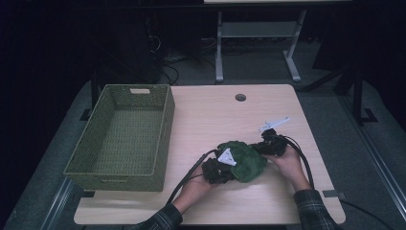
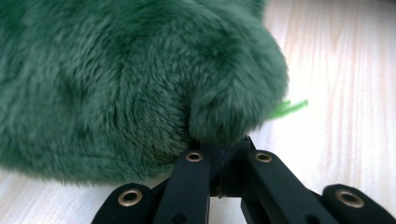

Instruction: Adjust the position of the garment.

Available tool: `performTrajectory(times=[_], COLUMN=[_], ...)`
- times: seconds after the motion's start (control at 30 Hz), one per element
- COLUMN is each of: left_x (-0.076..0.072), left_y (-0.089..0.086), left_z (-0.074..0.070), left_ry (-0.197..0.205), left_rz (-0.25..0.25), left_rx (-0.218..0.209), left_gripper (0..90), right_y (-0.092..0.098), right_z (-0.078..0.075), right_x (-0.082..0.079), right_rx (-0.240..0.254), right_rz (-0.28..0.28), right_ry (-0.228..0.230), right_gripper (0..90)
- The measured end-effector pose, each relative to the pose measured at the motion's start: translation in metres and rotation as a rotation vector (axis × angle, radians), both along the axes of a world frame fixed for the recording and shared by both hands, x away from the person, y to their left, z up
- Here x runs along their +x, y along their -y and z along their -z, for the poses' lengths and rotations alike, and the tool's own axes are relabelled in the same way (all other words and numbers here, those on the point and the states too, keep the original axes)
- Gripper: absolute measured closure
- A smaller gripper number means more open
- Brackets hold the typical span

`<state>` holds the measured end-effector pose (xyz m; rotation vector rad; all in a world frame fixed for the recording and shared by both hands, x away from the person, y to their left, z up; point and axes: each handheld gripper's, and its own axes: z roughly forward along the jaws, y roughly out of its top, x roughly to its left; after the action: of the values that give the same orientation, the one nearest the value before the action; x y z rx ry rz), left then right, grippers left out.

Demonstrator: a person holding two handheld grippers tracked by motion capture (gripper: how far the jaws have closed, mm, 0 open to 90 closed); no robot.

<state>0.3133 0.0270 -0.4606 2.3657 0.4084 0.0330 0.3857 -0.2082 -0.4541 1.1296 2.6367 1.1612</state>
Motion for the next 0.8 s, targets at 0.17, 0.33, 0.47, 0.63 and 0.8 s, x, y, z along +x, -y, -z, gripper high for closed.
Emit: performTrajectory(times=[0.17, 0.33, 0.47, 0.63, 0.8], left_x=[0.004, 0.009, 0.014, 0.017, 0.022], left_y=[-0.010, -0.020, -0.028, -0.037, -0.043], left_z=[-0.001, -0.003, -0.002, -0.003, -0.003], left_ry=[0.005, 0.004, 0.012, 0.032, 0.028], left_rz=[-0.004, -0.022, -0.039, -0.042, -0.056], left_rx=[0.010, 0.018, 0.022, 0.041, 0.029], left_gripper=[89.5, 89.5, 89.5, 89.5, 89.4], right_y=[0.006, 0.011, 0.013, 0.012, 0.010], right_z=[-0.001, 0.001, 0.002, 0.000, 0.002], right_x=[-0.016, -0.030, -0.044, -0.057, -0.066], right_rx=[0.005, 0.021, 0.031, 0.029, 0.031], right_rz=[-0.004, -0.009, -0.020, -0.035, -0.046], right_ry=[0.013, 0.018, 0.035, 0.038, 0.031], right_gripper=[90.0, 90.0, 90.0, 90.0, 90.0])
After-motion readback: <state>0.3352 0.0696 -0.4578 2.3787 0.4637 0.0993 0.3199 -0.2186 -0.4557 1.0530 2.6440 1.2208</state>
